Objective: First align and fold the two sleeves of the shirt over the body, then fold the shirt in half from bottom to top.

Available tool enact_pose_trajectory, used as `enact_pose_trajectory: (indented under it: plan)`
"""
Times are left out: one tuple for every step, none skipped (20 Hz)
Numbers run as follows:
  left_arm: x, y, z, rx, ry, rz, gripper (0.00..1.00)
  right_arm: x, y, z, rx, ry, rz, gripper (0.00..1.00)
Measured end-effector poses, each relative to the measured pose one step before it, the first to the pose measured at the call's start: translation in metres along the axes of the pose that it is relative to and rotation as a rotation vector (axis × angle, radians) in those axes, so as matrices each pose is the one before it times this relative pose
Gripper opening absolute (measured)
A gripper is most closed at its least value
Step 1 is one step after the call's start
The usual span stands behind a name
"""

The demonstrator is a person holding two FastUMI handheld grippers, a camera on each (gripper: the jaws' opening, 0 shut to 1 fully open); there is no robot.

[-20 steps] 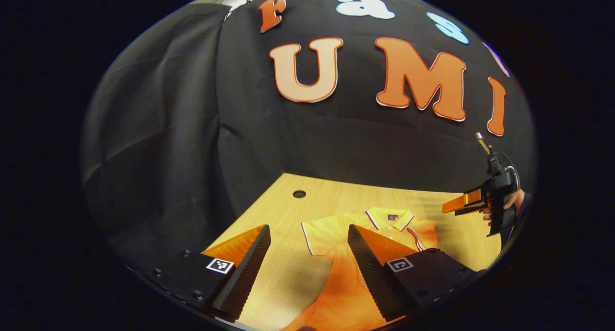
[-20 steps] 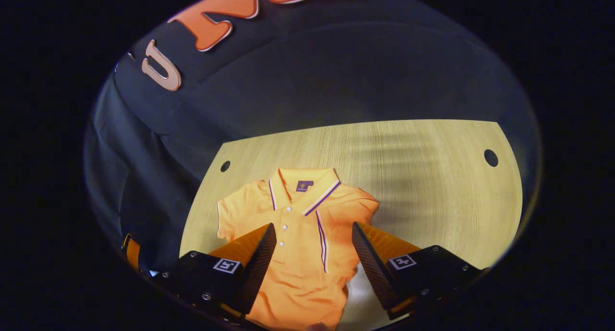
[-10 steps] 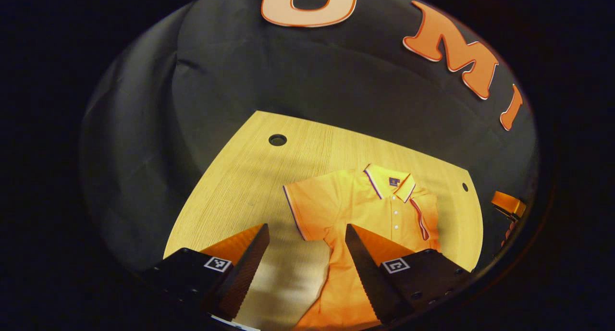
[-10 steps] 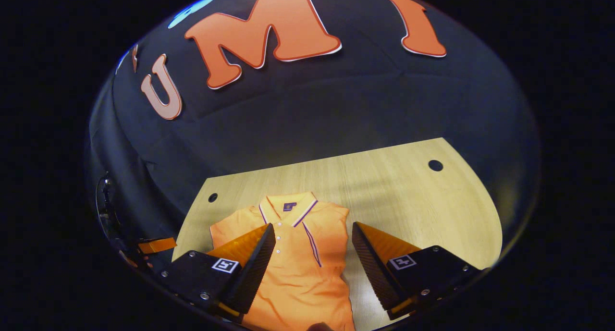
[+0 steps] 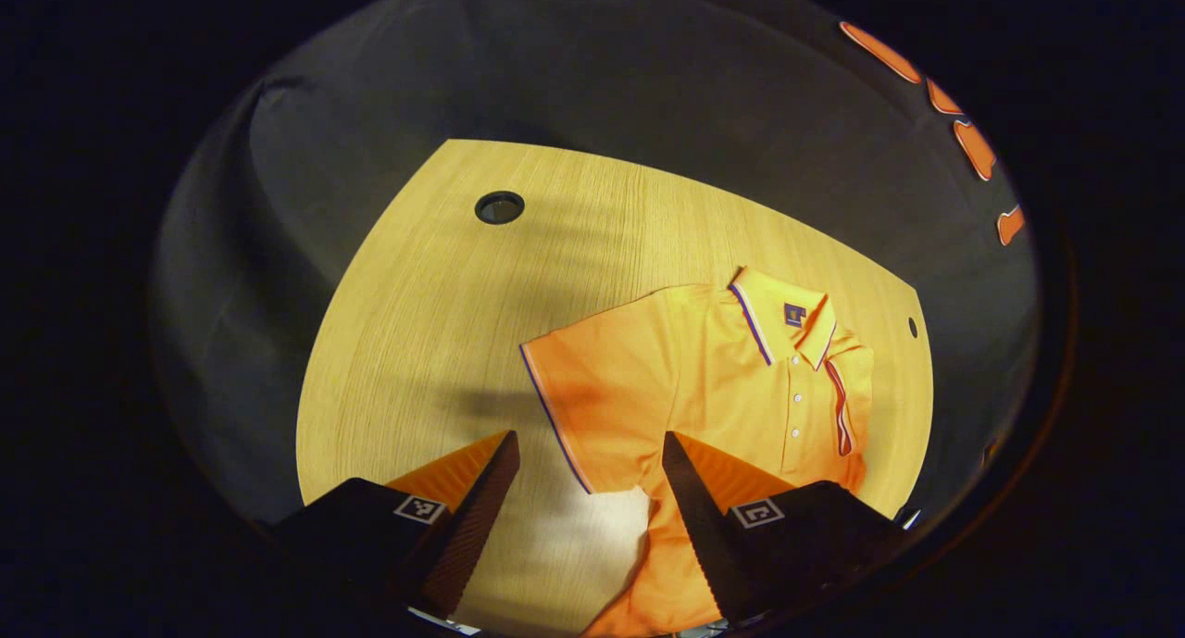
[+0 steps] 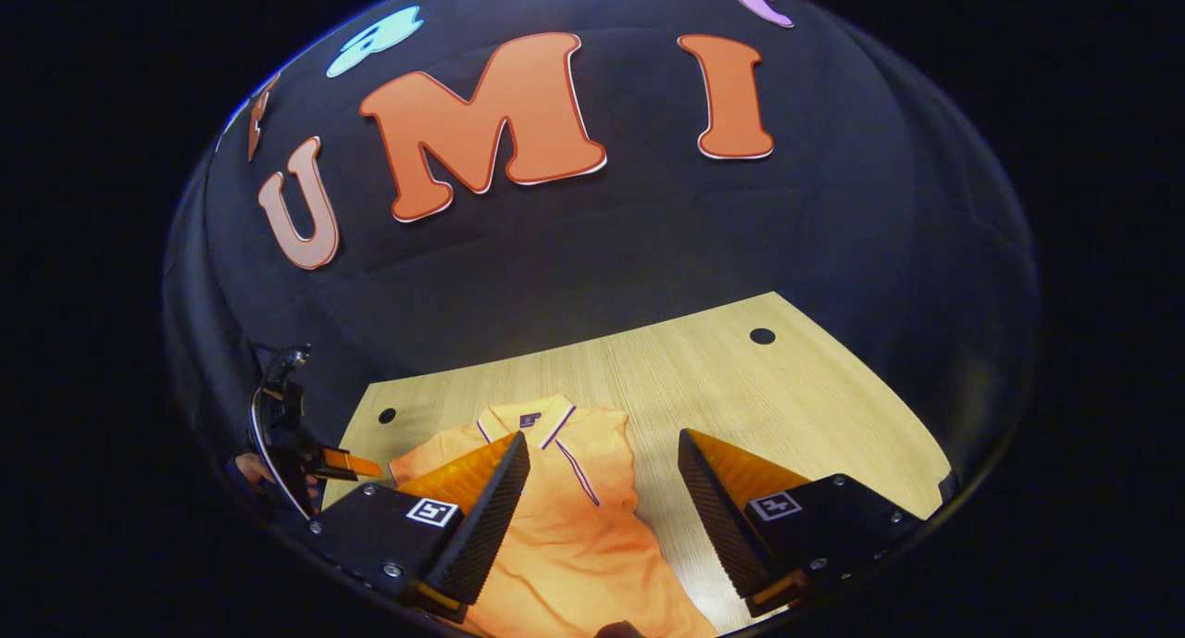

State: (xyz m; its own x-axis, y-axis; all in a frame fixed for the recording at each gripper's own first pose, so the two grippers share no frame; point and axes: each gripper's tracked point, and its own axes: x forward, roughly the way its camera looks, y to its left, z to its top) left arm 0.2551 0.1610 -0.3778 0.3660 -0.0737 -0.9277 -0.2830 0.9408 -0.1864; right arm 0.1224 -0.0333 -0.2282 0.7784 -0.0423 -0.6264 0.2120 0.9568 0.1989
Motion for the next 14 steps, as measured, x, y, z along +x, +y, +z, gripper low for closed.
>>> enact_pose_trajectory:
  plan:
    - [0.0105,0.00096,0.00122,-0.00464,0.02547,0.00319,0.96,-0.00668,-0.00163,-0.00283,0.00111,-0.00273,-0.00803,0.98]
    - [0.00925,0.00146,0.00159,-0.00282,0.02501,0.00596,0.95,-0.00599,-0.00219,-0.00432,0.00791,0.00612,-0.00666,0.98]
    - [0.00977,0.0009,0.0014,-0.00364,0.01872,0.00249,0.96,-0.0079,-0.00025,-0.00478,0.01351,0.00627,0.00297,0.98]
    - [0.00888,0.00284,0.00099,-0.00614,0.02446,0.01391,0.93,-0.00626,-0.00204,-0.00271,0.01222,0.00079,-0.00352,0.99]
    - [0.00944,0.00371,-0.00041,0.00196,0.02427,0.01468,0.9,-0.00682,-0.0004,-0.00208,0.0054,-0.00844,0.00251,0.99]
    - [0.00715,0.00463,0.0002,0.00036,0.01938,0.02195,0.88,-0.00715,-0.00387,-0.0024,0.00363,-0.00379,-0.00876,0.99]
    - [0.00501,0.00157,0.00091,-0.00159,0.01334,0.0106,0.88,-0.00794,-0.0043,-0.00364,0.00275,-0.00354,-0.00707,0.99]
    - [0.00533,0.0014,0.00207,0.00122,0.01132,0.01096,0.88,-0.00629,-0.00431,-0.0027,0.00412,0.00111,-0.01245,0.98]
    - [0.00642,0.00323,-0.00092,0.00073,0.01439,0.02211,0.88,-0.00432,-0.00584,-0.005,0.00615,0.00605,-0.01701,0.98]
    - [0.00555,0.00085,0.0005,0.00545,0.01076,0.01905,0.88,-0.00415,-0.00468,-0.00629,0.01036,0.01397,-0.01139,0.98]
    - [0.00423,-0.00145,-0.00161,0.0004,0.01319,0.01278,0.88,-0.0035,-0.00591,-0.00391,0.01085,0.00722,-0.01167,0.98]
    - [0.00623,0.00463,0.00089,0.00041,0.01017,0.03641,0.88,-0.00153,-0.0034,-0.00192,0.01154,0.00158,-0.00491,0.99]
    - [-0.00534,-0.00128,0.00494,-0.0114,-0.01133,0.00376,0.88,-0.00083,-0.00424,-0.00247,0.01326,0.00358,-0.01082,0.98]
    - [0.004,-0.00142,0.0015,0.00452,-0.00159,-0.00022,0.71,0.00036,-0.00298,-0.00177,0.01611,0.00111,-0.00427,0.98]
